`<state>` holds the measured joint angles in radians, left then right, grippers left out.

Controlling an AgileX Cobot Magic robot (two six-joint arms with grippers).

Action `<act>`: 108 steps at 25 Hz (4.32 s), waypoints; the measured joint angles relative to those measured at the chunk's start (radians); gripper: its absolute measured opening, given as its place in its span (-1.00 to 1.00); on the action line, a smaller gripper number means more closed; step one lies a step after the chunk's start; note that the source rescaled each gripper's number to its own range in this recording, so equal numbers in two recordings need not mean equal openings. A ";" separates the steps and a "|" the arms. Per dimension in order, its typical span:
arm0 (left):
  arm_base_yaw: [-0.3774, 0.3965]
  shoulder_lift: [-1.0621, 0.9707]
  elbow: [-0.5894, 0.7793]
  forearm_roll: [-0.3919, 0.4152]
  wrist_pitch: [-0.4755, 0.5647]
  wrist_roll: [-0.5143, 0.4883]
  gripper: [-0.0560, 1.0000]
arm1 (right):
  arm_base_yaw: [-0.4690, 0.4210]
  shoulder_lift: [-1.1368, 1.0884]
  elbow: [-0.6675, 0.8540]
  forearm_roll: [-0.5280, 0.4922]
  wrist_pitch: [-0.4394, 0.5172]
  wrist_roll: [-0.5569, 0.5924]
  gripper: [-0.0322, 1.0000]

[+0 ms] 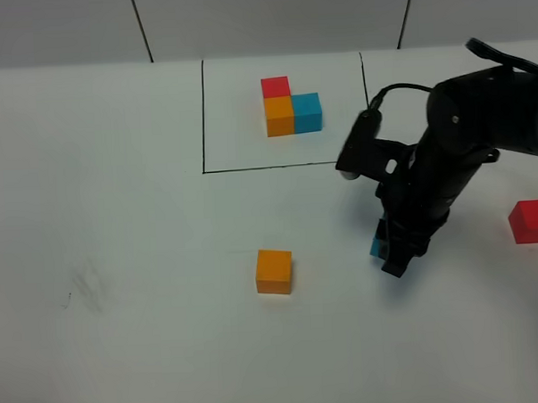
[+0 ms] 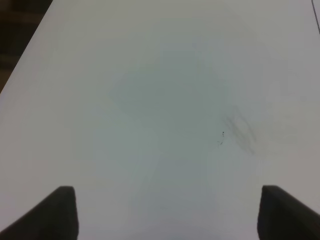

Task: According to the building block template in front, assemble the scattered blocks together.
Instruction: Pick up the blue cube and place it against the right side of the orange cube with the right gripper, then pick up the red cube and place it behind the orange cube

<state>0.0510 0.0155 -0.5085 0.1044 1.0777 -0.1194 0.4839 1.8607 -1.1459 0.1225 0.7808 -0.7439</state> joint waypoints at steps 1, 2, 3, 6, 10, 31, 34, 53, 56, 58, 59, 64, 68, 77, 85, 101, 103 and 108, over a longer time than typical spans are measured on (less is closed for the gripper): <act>0.000 0.000 0.000 0.000 0.000 0.000 0.68 | 0.014 0.017 -0.023 -0.017 0.002 -0.015 -0.10; 0.000 0.000 0.000 0.000 0.000 0.000 0.68 | 0.026 0.030 -0.038 -0.033 0.002 -0.030 -0.10; 0.000 0.000 0.000 0.000 0.000 0.000 0.68 | 0.040 0.043 -0.054 -0.044 0.002 -0.051 -0.10; 0.000 0.000 0.000 0.000 0.000 0.000 0.68 | 0.072 0.074 -0.080 -0.051 0.001 -0.121 -0.10; 0.000 0.000 0.000 0.000 0.000 0.000 0.68 | 0.109 0.101 -0.090 -0.052 -0.002 -0.180 -0.10; 0.000 0.000 0.000 0.000 0.000 0.000 0.68 | 0.234 0.124 -0.135 -0.012 -0.047 -0.189 -0.10; 0.000 0.000 0.000 0.001 0.000 0.000 0.68 | 0.238 0.128 -0.139 -0.011 -0.046 -0.189 -0.10; 0.000 0.000 0.000 0.001 0.000 0.000 0.68 | 0.238 0.214 -0.165 -0.004 -0.044 -0.183 -0.10; 0.000 0.000 0.000 0.001 0.000 -0.001 0.68 | 0.238 0.216 -0.172 -0.004 -0.037 -0.161 -0.10; 0.000 0.000 0.000 0.001 0.000 -0.001 0.68 | 0.238 0.217 -0.172 -0.004 -0.037 -0.139 -0.10; 0.000 0.000 0.000 0.001 0.000 -0.001 0.68 | 0.238 0.217 -0.173 -0.004 -0.034 -0.129 -0.10; 0.000 0.000 0.000 0.001 0.000 -0.001 0.68 | 0.238 0.203 -0.173 -0.005 -0.016 -0.013 0.56; 0.000 0.000 0.000 0.001 0.000 -0.001 0.68 | 0.236 0.108 -0.173 -0.079 0.019 0.213 0.95; 0.000 0.000 0.000 0.001 0.000 -0.001 0.68 | 0.025 -0.187 -0.059 -0.217 0.118 0.945 0.93; 0.000 0.000 0.000 0.001 0.000 -0.001 0.68 | -0.263 -0.342 0.153 -0.284 0.011 1.057 0.80; 0.000 0.000 0.000 0.001 0.000 -0.001 0.68 | -0.446 -0.090 0.174 -0.286 -0.174 0.953 0.79; 0.000 0.000 0.000 0.001 0.000 -0.001 0.68 | -0.446 -0.062 0.174 -0.286 -0.211 0.950 0.78; 0.000 0.000 0.000 0.001 0.000 -0.001 0.68 | -0.448 -0.005 0.174 -0.286 -0.261 0.947 0.76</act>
<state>0.0510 0.0155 -0.5085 0.1052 1.0780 -0.1205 0.0355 1.8560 -0.9715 -0.1636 0.5201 0.2028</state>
